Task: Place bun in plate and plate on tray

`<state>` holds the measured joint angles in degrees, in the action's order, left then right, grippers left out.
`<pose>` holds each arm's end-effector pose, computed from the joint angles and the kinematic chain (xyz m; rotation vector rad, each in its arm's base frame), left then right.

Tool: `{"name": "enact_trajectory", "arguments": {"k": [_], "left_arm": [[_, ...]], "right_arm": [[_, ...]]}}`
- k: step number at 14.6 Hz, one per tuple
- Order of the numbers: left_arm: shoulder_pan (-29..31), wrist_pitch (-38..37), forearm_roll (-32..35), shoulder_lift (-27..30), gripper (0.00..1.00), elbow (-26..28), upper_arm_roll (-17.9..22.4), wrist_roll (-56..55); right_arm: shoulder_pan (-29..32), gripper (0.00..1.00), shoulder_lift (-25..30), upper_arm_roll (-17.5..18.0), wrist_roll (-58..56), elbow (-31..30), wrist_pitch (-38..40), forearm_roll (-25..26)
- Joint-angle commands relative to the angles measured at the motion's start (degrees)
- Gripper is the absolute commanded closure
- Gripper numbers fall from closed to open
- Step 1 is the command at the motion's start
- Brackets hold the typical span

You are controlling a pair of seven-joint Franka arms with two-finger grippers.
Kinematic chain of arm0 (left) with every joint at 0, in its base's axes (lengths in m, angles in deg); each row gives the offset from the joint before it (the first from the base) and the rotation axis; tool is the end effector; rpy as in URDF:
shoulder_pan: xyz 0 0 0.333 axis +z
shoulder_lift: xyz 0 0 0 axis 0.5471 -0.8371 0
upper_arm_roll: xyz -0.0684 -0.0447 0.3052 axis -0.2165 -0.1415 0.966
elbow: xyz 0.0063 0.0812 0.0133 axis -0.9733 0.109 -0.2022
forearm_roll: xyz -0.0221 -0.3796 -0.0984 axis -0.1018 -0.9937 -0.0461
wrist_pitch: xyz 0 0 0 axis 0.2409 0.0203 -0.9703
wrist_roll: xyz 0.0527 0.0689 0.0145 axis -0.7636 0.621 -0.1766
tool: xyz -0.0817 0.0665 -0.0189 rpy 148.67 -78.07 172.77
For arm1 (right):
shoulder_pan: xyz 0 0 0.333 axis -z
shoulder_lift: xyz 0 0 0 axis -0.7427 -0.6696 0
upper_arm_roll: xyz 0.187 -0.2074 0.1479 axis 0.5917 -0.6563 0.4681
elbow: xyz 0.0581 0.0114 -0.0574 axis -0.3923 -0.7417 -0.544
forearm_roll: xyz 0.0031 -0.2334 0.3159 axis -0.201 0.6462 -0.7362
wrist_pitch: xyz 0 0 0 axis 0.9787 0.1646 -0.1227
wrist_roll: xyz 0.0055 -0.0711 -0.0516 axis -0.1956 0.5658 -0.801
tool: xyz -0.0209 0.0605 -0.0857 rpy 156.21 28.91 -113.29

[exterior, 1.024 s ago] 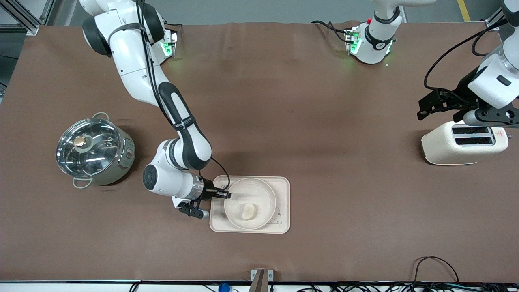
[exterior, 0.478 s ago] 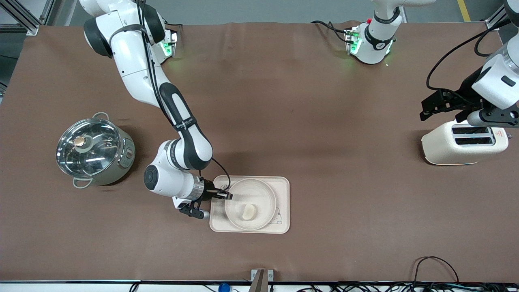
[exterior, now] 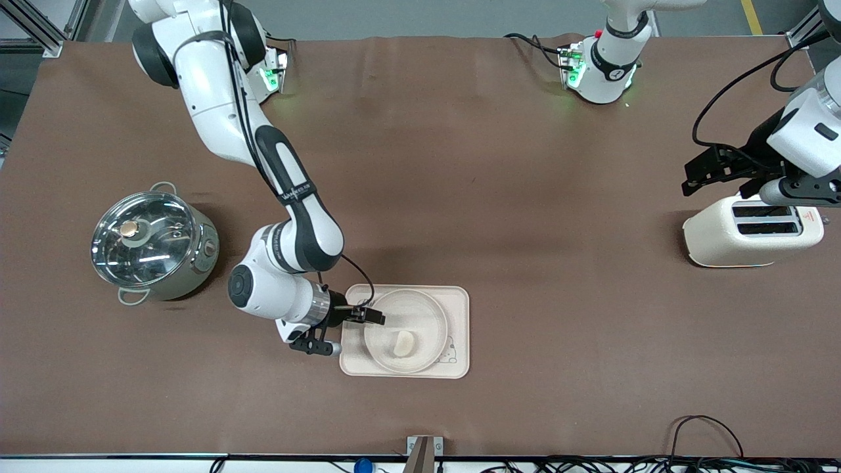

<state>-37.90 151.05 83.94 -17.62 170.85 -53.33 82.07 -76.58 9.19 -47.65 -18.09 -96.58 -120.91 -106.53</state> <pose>0.5699 -0.0731 0.6234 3.0647 -0.0529 0.0660 0.7092 0.3076 0.2352 -2.6441 0.1710 0.0151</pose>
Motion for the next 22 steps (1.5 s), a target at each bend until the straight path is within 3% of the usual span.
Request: {"name": "enact_trajectory", "arguments": {"k": [1,4,8,9,12,16,22], "left_arm": [[-0.45,-0.06,3.88,0.43,0.00,-0.01,-0.28,0.33],[-0.11,-0.85,5.66,0.52,0.00,-0.01,-0.63,-0.29],[0.16,-1.12,5.22,0.08,0.00,-1.15,-0.55,0.59],[-0.01,-1.12,5.31,0.00,0.00,-1.50,-0.55,0.42],[-0.28,-1.21,5.14,0.00,0.00,-1.59,-0.55,0.33],[-0.45,-1.21,5.13,0.00,0.00,-1.59,-0.55,0.42],[0.07,-1.21,3.82,0.00,0.00,-1.50,-0.55,0.94]], "right_arm": [[0.58,0.00,8.05,-4.38,0.09,-1.76,9.64,3.65],[0.40,0.00,15.17,-11.76,-0.61,-1.67,22.47,6.80],[0.66,0.00,26.42,-13.11,-0.70,-2.11,31.28,25.93],[0.84,0.00,28.62,-13.11,-0.70,-2.11,33.56,28.07],[3.12,0.00,35.39,-13.19,-0.79,-3.42,39.46,30.81],[5.05,0.00,42.86,-13.46,-5.00,-9.04,40.09,33.71],[8.49,0.00,46.57,-12.93,-6.77,-9.49,43.60,34.68]]}}
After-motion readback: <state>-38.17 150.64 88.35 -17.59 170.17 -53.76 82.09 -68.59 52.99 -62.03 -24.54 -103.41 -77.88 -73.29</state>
